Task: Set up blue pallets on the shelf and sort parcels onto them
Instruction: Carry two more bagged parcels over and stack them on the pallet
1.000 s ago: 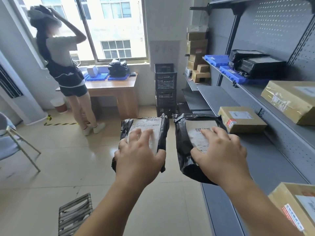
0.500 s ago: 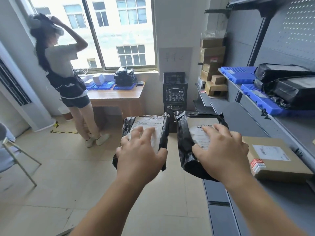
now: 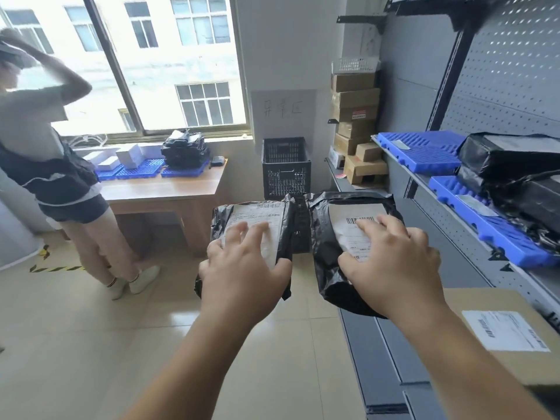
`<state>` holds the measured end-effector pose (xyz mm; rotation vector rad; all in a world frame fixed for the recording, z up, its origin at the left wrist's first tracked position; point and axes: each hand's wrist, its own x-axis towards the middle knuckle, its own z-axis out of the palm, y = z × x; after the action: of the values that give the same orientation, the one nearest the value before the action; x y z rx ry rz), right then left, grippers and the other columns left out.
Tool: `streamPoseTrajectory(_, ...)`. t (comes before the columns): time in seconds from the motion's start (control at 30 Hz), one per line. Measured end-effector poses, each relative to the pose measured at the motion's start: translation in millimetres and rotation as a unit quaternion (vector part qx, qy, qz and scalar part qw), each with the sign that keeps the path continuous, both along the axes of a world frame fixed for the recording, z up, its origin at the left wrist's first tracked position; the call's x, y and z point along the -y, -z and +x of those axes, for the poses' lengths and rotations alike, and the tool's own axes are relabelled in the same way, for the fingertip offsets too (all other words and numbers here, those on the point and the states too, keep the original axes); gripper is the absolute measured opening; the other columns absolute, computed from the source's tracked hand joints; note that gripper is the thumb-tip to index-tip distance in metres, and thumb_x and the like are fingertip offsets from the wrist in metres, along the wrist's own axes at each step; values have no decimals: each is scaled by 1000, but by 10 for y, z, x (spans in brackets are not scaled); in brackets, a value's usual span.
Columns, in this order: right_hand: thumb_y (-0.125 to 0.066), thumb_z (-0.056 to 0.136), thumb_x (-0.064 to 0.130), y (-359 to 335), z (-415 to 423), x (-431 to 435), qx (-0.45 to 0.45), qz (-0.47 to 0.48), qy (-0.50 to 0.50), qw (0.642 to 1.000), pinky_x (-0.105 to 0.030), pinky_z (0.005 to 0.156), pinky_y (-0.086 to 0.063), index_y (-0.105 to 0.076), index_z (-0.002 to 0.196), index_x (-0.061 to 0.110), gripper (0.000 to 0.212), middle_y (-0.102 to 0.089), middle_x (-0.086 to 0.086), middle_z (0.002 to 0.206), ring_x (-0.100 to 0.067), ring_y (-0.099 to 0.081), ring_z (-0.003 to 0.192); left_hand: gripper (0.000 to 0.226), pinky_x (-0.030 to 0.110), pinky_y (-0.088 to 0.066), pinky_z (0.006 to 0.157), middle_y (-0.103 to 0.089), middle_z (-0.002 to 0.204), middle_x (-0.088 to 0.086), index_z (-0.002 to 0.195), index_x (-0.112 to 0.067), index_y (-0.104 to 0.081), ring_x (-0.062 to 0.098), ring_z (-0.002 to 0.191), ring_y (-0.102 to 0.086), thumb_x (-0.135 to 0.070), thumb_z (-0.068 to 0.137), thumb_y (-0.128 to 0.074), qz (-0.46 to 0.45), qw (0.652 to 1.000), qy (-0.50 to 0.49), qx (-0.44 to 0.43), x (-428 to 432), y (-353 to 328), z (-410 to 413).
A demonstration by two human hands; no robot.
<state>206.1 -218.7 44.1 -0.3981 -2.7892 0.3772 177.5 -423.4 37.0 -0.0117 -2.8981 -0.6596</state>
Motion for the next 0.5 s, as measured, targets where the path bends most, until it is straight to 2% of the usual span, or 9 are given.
streamPoseTrajectory(0.13, -45, 77, 60, -14, -611, -71, 7, 11, 44, 999, -50, 101, -37, -51, 142, 38, 68, -44, 2, 155, -33, -42, 126, 64, 51, -32, 108, -29, 160, -11, 138, -51, -33, 33, 139, -33, -57, 76, -47, 0, 999, 43, 5, -104, 27, -807)
streamPoseTrajectory(0.3, -39, 74, 62, -79, -1267, -66, 11, 14, 89, 996, -52, 102, -37, -51, 141, 38, 72, -42, 2, 155, -33, -41, 127, 66, 53, -32, 109, -28, 161, -12, 138, -53, -34, 32, 140, -31, -59, 73, -43, 6, 996, 93, -3, -233, -1, -1677)
streamPoseTrajectory(0.5, -39, 76, 64, -148, -1682, -287, 30, 17, 136, 990, -53, 104, -36, -46, 144, 39, 73, -39, 4, 158, -31, -37, 131, 70, 54, -34, 109, -29, 161, -12, 141, -52, -34, 34, 141, -32, -59, 72, -43, 20, 988, 151, 2, -601, -74, -2401)
